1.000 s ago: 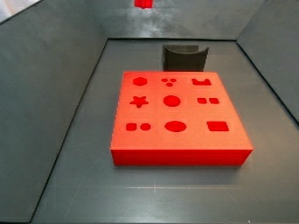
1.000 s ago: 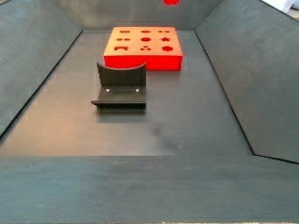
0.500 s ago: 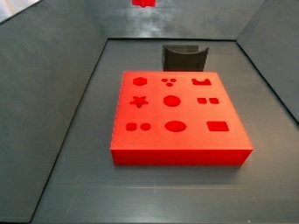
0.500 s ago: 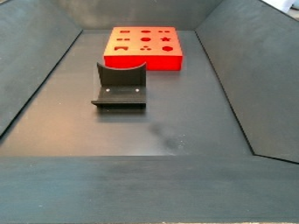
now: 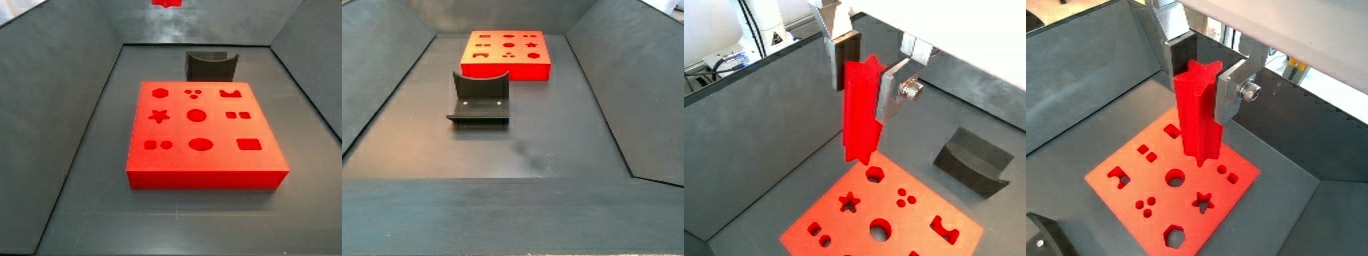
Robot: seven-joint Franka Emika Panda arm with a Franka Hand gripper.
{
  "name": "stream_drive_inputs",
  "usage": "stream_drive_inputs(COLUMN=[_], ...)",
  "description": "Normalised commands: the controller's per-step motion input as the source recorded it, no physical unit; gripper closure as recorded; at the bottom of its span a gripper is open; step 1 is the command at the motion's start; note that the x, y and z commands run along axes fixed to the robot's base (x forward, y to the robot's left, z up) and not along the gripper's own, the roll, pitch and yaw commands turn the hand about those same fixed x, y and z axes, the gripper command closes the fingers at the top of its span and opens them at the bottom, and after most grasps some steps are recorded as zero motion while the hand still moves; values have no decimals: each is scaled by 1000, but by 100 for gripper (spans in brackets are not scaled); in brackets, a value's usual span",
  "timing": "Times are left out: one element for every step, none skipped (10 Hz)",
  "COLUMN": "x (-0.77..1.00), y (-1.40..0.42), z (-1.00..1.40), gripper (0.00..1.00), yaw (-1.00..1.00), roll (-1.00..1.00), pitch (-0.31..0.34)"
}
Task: Pick up the star object. Move up. Move to above the board. Insert the star object.
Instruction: Insert the star object.
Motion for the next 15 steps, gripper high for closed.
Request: stream_drive_inputs(x=[-49,-34,-31,-77,-77,-40,-46,-3,0,0,69,77,60,60,0], y=[0,0,0,34,0,0,0,0,0,0,0,0,0,0,0], z=[-3,-46,-29,0,-100,-349,-523,-629,-694,-697,-689,-749,-757,-743,-723], gripper=[100,100,100,100,100,100,100,100,100,100,100,100,100,100,100], yaw=[0,0,0,0,0,0,0,0,0,0,0,0,0,0,0], roll=[0,0,0,0,0,0,0,0,0,0,0,0,0,6,41], pitch=[0,0,0,0,0,-47,-80,-90,-90,-70,-56,-57,-50,-46,-44])
